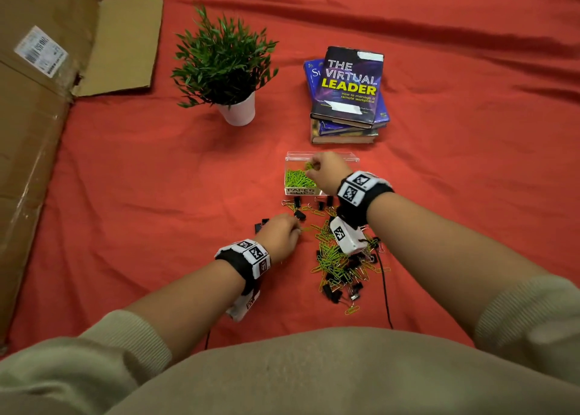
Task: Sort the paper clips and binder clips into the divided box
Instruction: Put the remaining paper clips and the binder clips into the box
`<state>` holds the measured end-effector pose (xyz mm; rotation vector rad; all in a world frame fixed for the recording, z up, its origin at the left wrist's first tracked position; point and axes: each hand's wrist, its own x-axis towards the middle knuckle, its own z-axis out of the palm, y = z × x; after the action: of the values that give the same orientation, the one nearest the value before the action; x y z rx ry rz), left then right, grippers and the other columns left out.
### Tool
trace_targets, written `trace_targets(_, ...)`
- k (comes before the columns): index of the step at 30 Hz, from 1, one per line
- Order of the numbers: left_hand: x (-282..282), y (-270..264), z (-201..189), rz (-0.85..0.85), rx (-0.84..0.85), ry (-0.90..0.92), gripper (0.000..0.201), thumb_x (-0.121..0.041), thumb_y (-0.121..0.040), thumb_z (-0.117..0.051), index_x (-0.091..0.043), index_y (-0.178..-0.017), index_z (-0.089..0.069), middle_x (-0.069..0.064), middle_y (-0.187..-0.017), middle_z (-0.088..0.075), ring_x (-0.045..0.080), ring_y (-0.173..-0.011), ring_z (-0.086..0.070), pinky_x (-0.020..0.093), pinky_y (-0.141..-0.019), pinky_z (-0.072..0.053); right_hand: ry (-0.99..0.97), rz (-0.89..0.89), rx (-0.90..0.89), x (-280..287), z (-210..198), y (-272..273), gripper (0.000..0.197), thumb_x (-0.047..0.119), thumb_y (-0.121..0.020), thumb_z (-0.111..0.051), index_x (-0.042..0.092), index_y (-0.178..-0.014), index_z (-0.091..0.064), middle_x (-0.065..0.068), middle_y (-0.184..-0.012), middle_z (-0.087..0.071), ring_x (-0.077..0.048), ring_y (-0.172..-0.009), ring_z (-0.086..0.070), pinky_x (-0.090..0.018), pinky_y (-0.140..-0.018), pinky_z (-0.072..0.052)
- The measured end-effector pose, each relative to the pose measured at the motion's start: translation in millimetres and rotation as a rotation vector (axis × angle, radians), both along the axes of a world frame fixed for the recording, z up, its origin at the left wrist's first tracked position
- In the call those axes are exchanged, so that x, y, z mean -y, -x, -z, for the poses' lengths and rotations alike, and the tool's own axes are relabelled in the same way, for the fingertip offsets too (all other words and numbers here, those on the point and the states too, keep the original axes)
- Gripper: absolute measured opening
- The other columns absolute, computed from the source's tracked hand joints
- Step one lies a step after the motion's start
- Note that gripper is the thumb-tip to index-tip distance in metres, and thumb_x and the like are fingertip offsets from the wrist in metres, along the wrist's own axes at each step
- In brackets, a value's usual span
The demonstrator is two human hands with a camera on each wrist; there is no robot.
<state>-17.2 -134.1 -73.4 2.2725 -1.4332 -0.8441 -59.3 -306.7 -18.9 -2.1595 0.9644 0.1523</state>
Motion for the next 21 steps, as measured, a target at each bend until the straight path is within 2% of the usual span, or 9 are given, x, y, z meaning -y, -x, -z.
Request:
trace_targets(3, 12.4, -21.4, -13.2, -0.092, 0.005, 0.061, 0.017, -0.011, -0.090, -0.051, -0.005, -0.096, -0.066, 0.014, -0.103, -0.063, 0.029, -0.100, -0.057, 0.030, -0.087, -0.041, 0.112, -0.128, -0.077, -3.6, 9.4, -10.9, 0.027, 0.011, -0.090, -0.054, 0.004, -0.115, -0.062, -0.017, -0.114, -0.065, -0.030, -0.106, -0.060, -0.034, -0.090, -0.048)
trace_targets(5, 24.3, -36.4, -23.3, -0.140, 0.025, 0.111, 0.018, -0.011, -0.091, -0.050, -0.005, -0.096, -0.066, 0.013, -0.102, -0.061, 0.027, -0.097, -0.057, 0.029, -0.086, -0.041, 0.163, -0.159, -0.049, -7.2, 9.0, -7.3, 0.031, 0.009, -0.090, -0.052, 0.007, -0.119, -0.060, -0.015, -0.121, -0.062, -0.028, -0.111, -0.058, -0.034, -0.096, -0.047)
trace_targets(8, 45.4, -55.7, -35.2, -0.198, 0.064, 0.168, 0.018, -0.013, -0.093, -0.050, -0.006, -0.098, -0.066, 0.011, -0.102, -0.060, 0.023, -0.095, -0.055, 0.028, -0.086, -0.041, 0.209, -0.133, 0.071, -14.5, 7.6, 10.8, 0.024, 0.006, -0.088, -0.049, 0.006, -0.107, -0.064, -0.012, -0.111, -0.062, -0.025, -0.101, -0.059, -0.034, -0.092, -0.049)
trace_targets(11, 66.7, -67.2, -39.4, -0.188, 0.087, 0.177, 0.019, -0.011, -0.092, -0.051, -0.004, -0.099, -0.067, 0.014, -0.103, -0.060, 0.027, -0.099, -0.057, 0.031, -0.089, -0.043, 0.162, -0.154, 0.010, -27.0, 17.8, 35.1, 0.021, 0.007, -0.089, -0.048, 0.006, -0.099, -0.066, -0.011, -0.102, -0.066, -0.025, -0.090, -0.063, -0.038, -0.084, -0.054)
trace_targets(14, 82.2, -67.7, -41.8, -0.100, 0.131, 0.095, 0.021, -0.012, -0.094, -0.050, -0.004, -0.103, -0.067, 0.015, -0.109, -0.060, 0.029, -0.106, -0.055, 0.035, -0.094, -0.042, 0.178, -0.271, -0.169, -39.4, 38.2, 55.3, 0.021, 0.007, -0.090, -0.045, 0.003, -0.099, -0.064, -0.013, -0.105, -0.062, -0.029, -0.096, -0.061, -0.041, -0.086, -0.053)
trace_targets(17, 84.3, -63.5, -38.9, -0.024, 0.160, 0.062, 0.023, -0.014, -0.093, -0.050, -0.007, -0.109, -0.065, 0.013, -0.113, -0.058, 0.028, -0.113, -0.051, 0.036, -0.098, -0.041, 0.227, -0.281, -0.219, -47.0, 53.1, 65.9, 0.021, 0.010, -0.091, -0.047, -0.001, -0.105, -0.059, -0.013, -0.108, -0.053, -0.031, -0.104, -0.054, -0.043, -0.087, -0.051)
trace_targets(19, 75.0, -59.7, -35.6, -0.044, 0.177, 0.109, 0.021, -0.017, -0.091, -0.054, -0.011, -0.109, -0.063, 0.009, -0.108, -0.056, 0.024, -0.108, -0.050, 0.035, -0.094, -0.042, 0.256, -0.274, -0.221, -51.8, 56.9, 68.1, 0.028, 0.020, -0.092, -0.050, 0.000, -0.111, -0.057, -0.013, -0.112, -0.051, -0.029, -0.110, -0.049, -0.043, -0.089, -0.050)
trace_targets(21, 60.1, -55.1, -30.9, -0.090, 0.175, 0.164, 0.014, -0.016, -0.089, -0.055, -0.013, -0.101, -0.061, 0.004, -0.100, -0.055, 0.021, -0.100, -0.049, 0.032, -0.089, -0.041, 0.310, -0.285, -0.206, -57.2, 58.7, 70.3, 0.036, 0.030, -0.092, -0.052, 0.001, -0.113, -0.055, -0.012, -0.115, -0.049, -0.029, -0.113, -0.044, -0.041, -0.090, -0.048)
